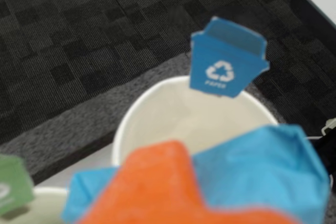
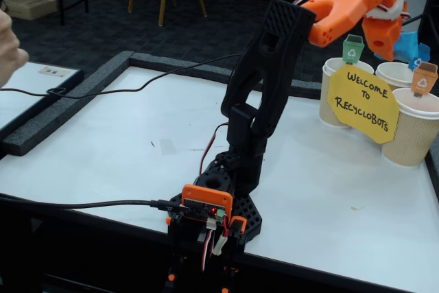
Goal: Sort rubbish by color.
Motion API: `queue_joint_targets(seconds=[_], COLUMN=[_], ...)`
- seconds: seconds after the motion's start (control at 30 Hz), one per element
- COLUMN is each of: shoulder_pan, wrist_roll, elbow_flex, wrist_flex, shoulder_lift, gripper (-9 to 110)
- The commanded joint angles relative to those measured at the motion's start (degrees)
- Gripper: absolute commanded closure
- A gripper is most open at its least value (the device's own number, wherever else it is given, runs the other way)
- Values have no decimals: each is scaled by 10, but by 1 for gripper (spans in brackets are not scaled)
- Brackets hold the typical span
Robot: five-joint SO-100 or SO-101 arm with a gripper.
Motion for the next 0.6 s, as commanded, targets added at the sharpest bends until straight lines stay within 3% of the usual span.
queue_joint_targets(seconds=[0.0,0.57], shoulder_pan=[19,19], wrist_roll=[-11,-14], elbow_flex=[-105,-107], wrist_flex=[-2,-16], shoulder_lift=[13,5], gripper=[101,89])
